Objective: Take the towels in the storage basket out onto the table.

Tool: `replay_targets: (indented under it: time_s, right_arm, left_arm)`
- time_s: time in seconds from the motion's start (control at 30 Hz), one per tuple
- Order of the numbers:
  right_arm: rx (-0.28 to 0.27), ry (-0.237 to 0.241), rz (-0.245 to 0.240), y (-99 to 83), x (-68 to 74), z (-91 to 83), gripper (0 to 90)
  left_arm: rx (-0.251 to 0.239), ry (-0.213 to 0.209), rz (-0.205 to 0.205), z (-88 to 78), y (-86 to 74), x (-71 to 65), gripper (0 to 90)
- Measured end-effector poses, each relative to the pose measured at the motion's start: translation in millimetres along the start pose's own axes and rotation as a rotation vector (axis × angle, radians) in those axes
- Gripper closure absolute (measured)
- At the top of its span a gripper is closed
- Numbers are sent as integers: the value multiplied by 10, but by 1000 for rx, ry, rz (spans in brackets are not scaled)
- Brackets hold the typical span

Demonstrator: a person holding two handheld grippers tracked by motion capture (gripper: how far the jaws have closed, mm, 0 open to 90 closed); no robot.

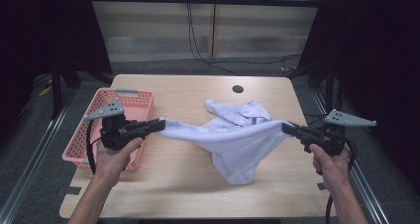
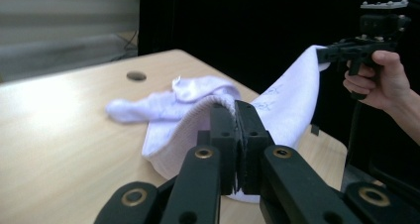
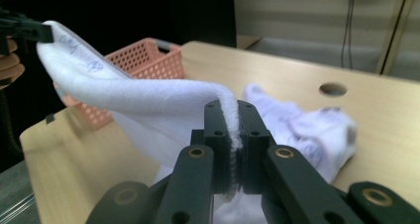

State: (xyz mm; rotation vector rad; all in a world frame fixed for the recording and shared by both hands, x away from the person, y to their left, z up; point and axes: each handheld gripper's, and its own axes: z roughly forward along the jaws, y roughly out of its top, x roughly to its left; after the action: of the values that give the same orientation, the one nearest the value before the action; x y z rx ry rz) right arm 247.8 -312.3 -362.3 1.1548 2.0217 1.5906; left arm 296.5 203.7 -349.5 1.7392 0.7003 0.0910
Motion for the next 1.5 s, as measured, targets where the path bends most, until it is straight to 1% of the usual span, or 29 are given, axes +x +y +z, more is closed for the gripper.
replay_targets:
  time_s: [0.1, 0.17, 0.2, 0.23, 0.27, 0.3, 0.33, 0.4, 0.43, 0.47, 0.5, 0.53, 0.57, 0.63, 0.67, 0.73, 0.83, 0.87, 0.93, 1.0, 1.03, 1.13, 1.23, 1.27, 1.3, 1.33, 1.37, 1.43, 1.5]
  right_arm:
    - [34, 18, 2, -146, 75, -24, 850]
    - [54, 37, -6, -247, 219, -169, 849]
    - [54, 37, -6, -247, 219, -169, 849]
    - [47, 47, -15, -306, 341, -308, 849]
    - [47, 47, -15, -306, 341, -308, 849]
    - [28, 46, -21, -353, 488, -474, 848]
    - [28, 46, -21, -353, 488, -474, 848]
    - [7, 50, -32, -394, 650, -647, 846]
    - [-7, 75, -26, -461, 783, -797, 779]
    - [-7, 75, -26, -461, 783, -797, 779]
    - [-6, 74, -31, -502, 836, -852, 699]
    - [-9, 71, -40, -543, 872, -892, 625]
    - [-5, 71, -43, -607, 899, -923, 562]
    - [0, 57, -47, -623, 894, -912, 555]
    - [7, 70, -45, -634, 870, -882, 547]
    - [14, 60, -33, -648, 830, -793, 517]
    - [61, 48, -52, -656, 766, -594, 489]
    - [75, 39, -54, -660, 739, -525, 484]
    - [92, 50, -59, -679, 669, -371, 484]
    - [111, 57, -50, -706, 598, -201, 485]
    - [130, 66, -48, -722, 569, -111, 488]
    - [201, 81, -56, -777, 523, 174, 506]
    - [274, 94, -60, -885, 455, 446, 520]
    - [302, 97, -57, -934, 429, 527, 522]
    - [321, 89, -59, -973, 412, 580, 518]
    - [347, 70, -51, -1041, 377, 653, 495]
    - [365, 71, -27, -1091, 341, 698, 482]
    - [405, 51, -34, -1161, 321, 748, 453]
    - [435, 61, -40, -1204, 320, 784, 439]
  left_arm:
    - [20, -6, -2, -68, -144, -50, 881]
    - [23, -18, 0, -220, -239, -169, 881]
    - [23, -18, 0, -220, -239, -169, 881]
    - [12, -26, -1, -279, -266, -228, 881]
    - [9, -39, 2, -340, -286, -296, 881]
    - [15, -51, 5, -400, -306, -373, 881]
    - [18, -62, 13, -458, -326, -456, 881]
    - [37, -69, 10, -565, -370, -603, 875]
    - [40, -64, 3, -609, -402, -669, 829]
    - [47, -79, 5, -642, -436, -716, 829]
    - [53, -92, 12, -664, -471, -750, 802]
    - [55, -84, 27, -676, -499, -771, 746]
    - [62, -73, 13, -674, -524, -767, 635]
    - [64, -65, 22, -668, -530, -757, 623]
    - [63, -62, 14, -656, -531, -740, 618]
    - [77, -54, 11, -599, -536, -698, 596]
    - [131, -56, 6, -376, -585, -599, 591]
    - [150, -56, 18, -289, -604, -566, 591]
    - [159, -77, 22, -135, -646, -505, 595]
    - [182, -113, 38, 74, -704, -429, 624]
    - [196, -133, 33, 168, -731, -384, 637]
    - [237, -137, 9, 411, -811, -264, 718]
    - [296, -156, 11, 648, -932, -207, 745]
    - [305, -157, 6, 686, -961, -193, 743]
    - [311, -179, -23, 738, -1012, -154, 728]
    - [322, -172, -23, 771, -1048, -132, 699]
    - [339, -153, -13, 794, -1083, -117, 679]
    - [358, -162, -27, 834, -1167, -93, 665]
    - [392, -155, -6, 855, -1226, -95, 658]
